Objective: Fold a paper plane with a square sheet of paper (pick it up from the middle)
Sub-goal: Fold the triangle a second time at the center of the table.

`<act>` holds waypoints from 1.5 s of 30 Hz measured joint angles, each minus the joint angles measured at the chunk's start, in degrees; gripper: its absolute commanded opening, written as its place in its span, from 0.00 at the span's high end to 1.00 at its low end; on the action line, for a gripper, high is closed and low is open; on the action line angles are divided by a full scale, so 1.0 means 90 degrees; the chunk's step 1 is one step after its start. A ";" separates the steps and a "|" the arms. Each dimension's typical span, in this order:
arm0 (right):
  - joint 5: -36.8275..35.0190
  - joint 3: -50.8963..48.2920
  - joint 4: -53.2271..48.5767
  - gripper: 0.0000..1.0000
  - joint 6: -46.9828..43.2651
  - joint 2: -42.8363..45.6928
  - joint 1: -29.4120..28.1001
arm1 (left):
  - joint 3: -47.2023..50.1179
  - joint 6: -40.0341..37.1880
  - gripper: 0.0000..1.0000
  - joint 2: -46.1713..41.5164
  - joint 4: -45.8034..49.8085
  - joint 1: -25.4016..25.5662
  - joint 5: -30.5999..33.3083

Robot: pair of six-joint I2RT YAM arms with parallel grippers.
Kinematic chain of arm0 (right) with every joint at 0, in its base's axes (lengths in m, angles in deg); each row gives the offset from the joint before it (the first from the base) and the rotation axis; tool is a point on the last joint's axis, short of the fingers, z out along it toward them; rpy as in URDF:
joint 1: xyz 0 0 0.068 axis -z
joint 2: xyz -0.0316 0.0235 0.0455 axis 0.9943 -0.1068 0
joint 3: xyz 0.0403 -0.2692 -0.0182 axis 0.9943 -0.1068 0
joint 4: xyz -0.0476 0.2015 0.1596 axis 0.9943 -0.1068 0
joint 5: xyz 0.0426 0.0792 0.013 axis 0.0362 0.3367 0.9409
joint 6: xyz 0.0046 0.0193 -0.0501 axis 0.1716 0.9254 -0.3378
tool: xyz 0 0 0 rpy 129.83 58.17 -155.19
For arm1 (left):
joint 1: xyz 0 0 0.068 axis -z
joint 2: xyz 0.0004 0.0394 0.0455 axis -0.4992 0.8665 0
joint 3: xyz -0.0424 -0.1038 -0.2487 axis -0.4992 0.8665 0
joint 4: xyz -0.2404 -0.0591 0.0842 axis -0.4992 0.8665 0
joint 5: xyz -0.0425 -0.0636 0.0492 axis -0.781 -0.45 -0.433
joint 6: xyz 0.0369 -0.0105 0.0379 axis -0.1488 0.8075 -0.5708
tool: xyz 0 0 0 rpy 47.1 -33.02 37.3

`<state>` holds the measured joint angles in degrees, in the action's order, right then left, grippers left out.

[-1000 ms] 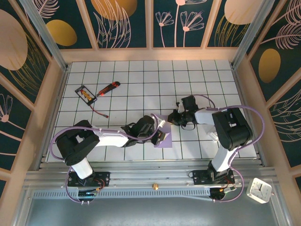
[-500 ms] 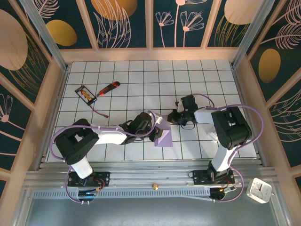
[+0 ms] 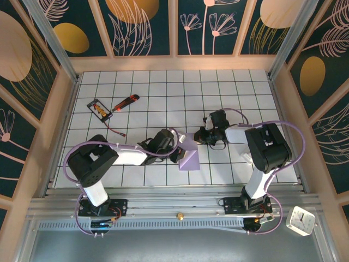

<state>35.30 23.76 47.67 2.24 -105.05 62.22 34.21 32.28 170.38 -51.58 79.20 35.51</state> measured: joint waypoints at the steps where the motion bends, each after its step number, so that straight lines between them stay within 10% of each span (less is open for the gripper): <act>1: 0.0000 0.0000 0.0000 0.94 0.0000 0.0000 0.0000 | 0.0000 -0.0002 1.00 0.0002 0.0000 -0.0017 0.0000; 45: -0.0002 -0.0005 0.0005 0.96 0.0000 0.0000 -0.0012 | -0.0034 -0.0141 1.00 0.0304 0.0107 -0.0046 0.0073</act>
<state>35.28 23.72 47.71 2.24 -105.05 62.11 33.90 31.01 173.11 -50.62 78.79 36.16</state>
